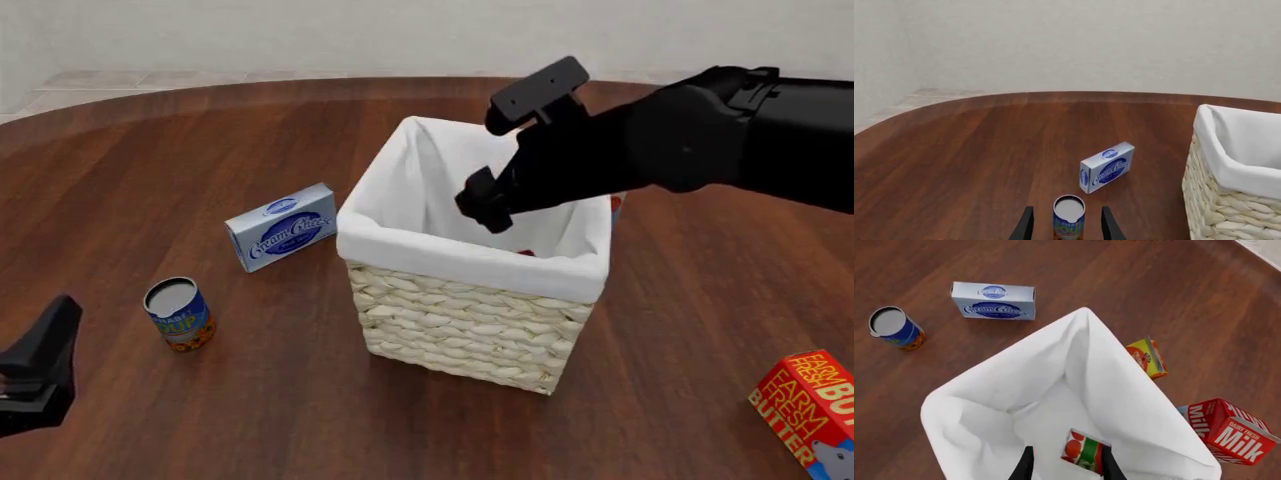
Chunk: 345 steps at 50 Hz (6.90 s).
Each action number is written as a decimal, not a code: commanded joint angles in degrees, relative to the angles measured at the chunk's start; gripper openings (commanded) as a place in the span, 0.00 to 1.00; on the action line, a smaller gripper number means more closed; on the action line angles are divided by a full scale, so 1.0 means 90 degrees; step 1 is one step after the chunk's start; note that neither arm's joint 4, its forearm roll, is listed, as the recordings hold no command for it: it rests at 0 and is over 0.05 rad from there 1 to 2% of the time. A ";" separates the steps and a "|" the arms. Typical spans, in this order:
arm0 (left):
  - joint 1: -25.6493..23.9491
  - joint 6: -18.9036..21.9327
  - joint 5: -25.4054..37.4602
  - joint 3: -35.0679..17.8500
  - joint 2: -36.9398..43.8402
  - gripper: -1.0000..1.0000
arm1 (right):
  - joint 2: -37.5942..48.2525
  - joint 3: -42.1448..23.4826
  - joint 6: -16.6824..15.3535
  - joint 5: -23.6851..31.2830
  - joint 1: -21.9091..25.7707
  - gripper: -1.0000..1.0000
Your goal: Pick up the alphabet soup and the tomato sauce, and put them in the basket.
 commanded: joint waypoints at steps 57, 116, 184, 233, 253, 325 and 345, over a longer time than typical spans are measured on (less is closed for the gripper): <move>-0.0026 0.0104 0.0280 0.0000 -0.0262 1.00 | -0.1873 -0.0038 0.0403 -0.0133 0.0234 1.00; -0.0112 0.0396 0.0401 -0.0007 -0.0383 1.00 | -0.5144 0.1122 0.1681 -0.2328 0.0359 1.00; -0.0635 0.0961 0.1483 -0.2598 0.0935 1.00 | -0.6300 0.0448 0.1930 -0.1801 0.0358 1.00; -0.0477 0.0962 0.4092 -0.5854 0.4837 1.00 | -0.6570 0.0782 0.2321 -0.1912 0.0508 1.00; -0.0431 0.0855 0.4486 -0.6025 0.5974 1.00 | -0.6541 0.1002 0.2536 -0.2136 0.0475 1.00; -0.0389 0.1113 0.3324 -0.4980 0.7455 1.00 | -0.6527 0.1081 0.2620 -0.2231 0.0423 1.00; -0.0377 0.1035 0.2924 -0.4610 0.7635 1.00 | -0.6546 0.1044 0.2582 -0.2195 0.0438 1.00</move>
